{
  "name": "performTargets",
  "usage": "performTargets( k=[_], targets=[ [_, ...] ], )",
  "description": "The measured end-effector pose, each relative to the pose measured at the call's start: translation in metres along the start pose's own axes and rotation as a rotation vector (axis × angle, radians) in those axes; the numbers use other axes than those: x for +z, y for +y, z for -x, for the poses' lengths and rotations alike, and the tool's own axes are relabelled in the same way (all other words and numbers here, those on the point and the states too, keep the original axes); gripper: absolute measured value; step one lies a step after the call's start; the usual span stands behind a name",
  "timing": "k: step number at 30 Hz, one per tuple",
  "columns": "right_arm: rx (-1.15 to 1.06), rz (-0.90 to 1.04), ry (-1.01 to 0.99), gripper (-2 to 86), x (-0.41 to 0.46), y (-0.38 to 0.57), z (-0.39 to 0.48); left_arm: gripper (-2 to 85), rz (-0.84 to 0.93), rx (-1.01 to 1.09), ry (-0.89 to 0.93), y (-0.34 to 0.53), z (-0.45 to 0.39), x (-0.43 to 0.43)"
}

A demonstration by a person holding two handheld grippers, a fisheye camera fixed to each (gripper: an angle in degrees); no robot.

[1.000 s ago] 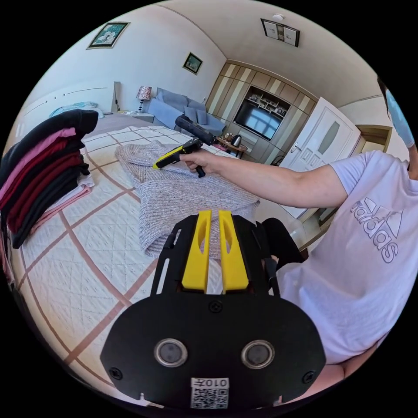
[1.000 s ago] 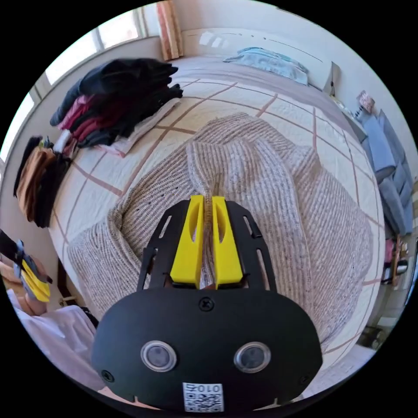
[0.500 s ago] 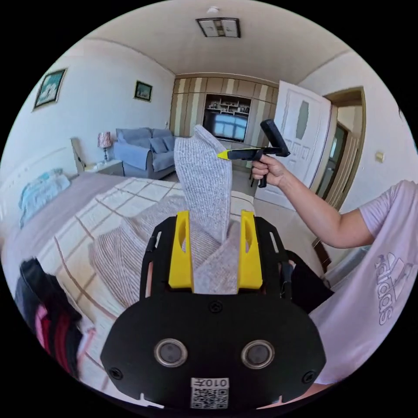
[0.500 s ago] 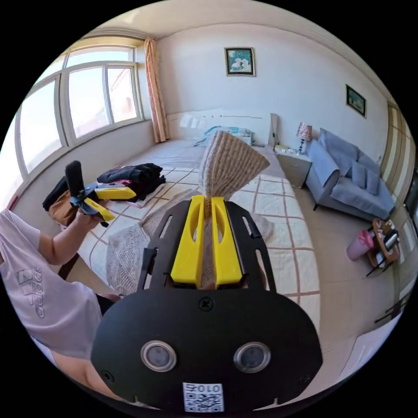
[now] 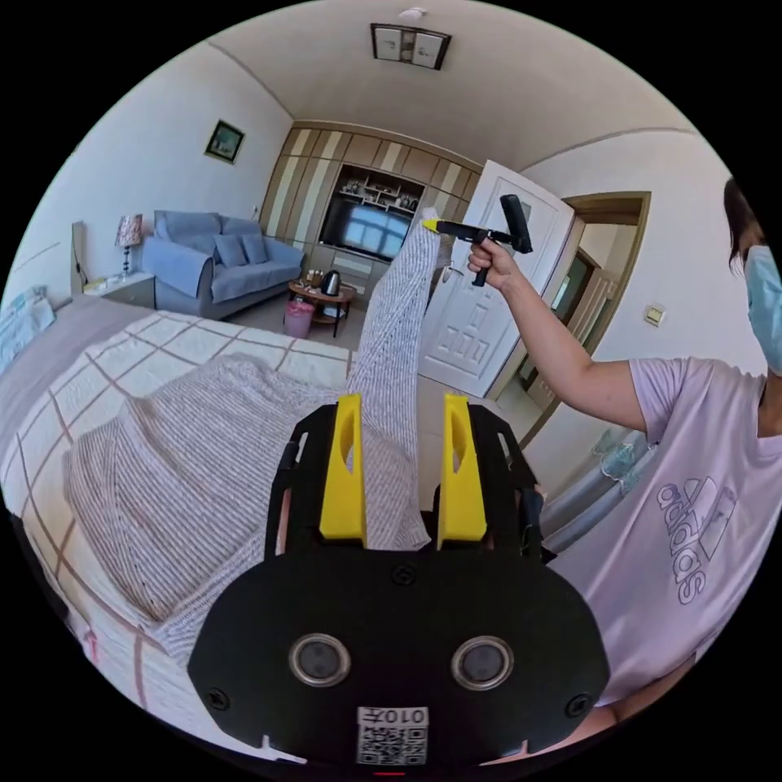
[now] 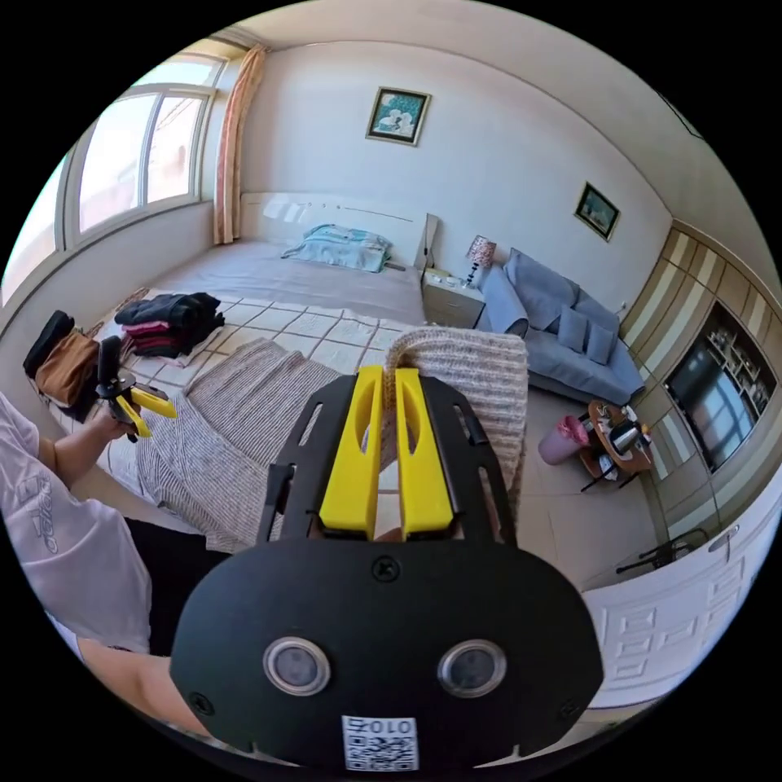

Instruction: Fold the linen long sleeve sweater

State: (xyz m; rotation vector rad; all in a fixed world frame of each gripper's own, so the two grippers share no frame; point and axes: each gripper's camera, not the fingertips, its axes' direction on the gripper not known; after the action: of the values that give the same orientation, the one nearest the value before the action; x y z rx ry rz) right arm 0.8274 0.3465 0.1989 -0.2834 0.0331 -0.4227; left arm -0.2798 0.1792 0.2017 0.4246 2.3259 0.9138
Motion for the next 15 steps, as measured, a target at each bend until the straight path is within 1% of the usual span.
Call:
performTargets(
  k=[3, 5, 6, 8, 9, 10, 11, 12, 14, 15],
  targets=[
    [-0.126, -0.018, -0.032, 4.5, 0.007, -0.001, 0.062, 14.9, -0.014, -0.075, -0.004, 0.040, 0.004, -0.013],
    [-0.239, -0.092, -0.076, 4.5, 0.007, -0.004, 0.133, 15.5, -0.020, -0.095, -0.029, 0.055, 0.005, -0.030],
    [-0.271, -0.111, -0.096, 4.5, 0.008, -0.005, 0.153, 16.1, -0.026, -0.113, -0.055, 0.064, 0.006, -0.044],
    [-0.370, -0.142, -0.217, 4.6, 0.020, -0.006, 0.230, 17.1, -0.055, -0.150, -0.090, 0.076, 0.011, -0.069],
    [-0.376, -0.131, -0.251, 4.7, 0.027, -0.006, 0.247, 18.2, -0.071, -0.185, -0.119, 0.086, 0.015, -0.086],
    [-0.368, -0.079, -0.304, 4.9, 0.049, -0.004, 0.280, 19.3, -0.071, -0.226, -0.155, 0.096, 0.019, -0.101],
    [-0.363, 0.014, -0.348, 5.4, 0.079, 0.003, 0.310, 19.8, -0.073, -0.244, -0.166, 0.102, 0.022, -0.108],
    [-0.371, 0.063, -0.375, 5.7, 0.095, 0.008, 0.323, 20.8, -0.081, -0.291, -0.168, 0.116, 0.030, -0.118],
    [-0.348, 0.227, -0.530, 6.2, 0.150, 0.041, 0.350, 22.1, -0.080, -0.376, -0.149, 0.142, 0.048, -0.126],
    [-0.331, 0.263, -0.569, 6.3, 0.159, 0.050, 0.350, 22.8, -0.062, -0.455, -0.126, 0.164, 0.064, -0.126]
  ],
)
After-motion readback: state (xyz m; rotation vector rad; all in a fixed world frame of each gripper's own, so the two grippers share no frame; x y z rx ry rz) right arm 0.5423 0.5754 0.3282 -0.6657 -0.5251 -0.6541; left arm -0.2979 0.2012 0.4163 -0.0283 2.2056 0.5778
